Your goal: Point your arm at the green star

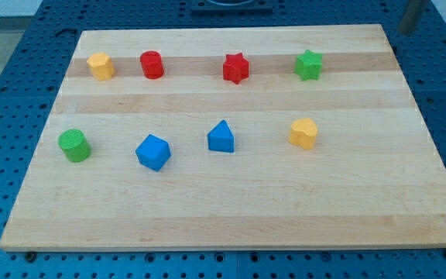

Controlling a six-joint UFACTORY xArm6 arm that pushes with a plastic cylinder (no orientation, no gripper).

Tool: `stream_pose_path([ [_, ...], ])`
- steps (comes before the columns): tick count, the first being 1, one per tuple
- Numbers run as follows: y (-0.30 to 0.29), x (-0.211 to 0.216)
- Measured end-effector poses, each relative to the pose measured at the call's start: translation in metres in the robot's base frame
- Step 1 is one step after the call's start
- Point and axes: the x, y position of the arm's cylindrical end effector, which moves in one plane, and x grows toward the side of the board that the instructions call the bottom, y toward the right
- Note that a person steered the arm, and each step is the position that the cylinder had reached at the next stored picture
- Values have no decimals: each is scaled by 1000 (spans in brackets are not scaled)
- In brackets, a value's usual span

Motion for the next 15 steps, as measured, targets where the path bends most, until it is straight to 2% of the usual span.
stream_pose_path([
  [1, -41, 37],
  [3, -145, 41],
  [5, -163, 90],
  [7, -165, 46],
  [8, -201, 34],
  [9, -242, 60],
  [10, -243, 93],
  [11, -243, 89],
  [13, -240, 33],
  [14, -206, 25],
  [15, -184, 38],
])
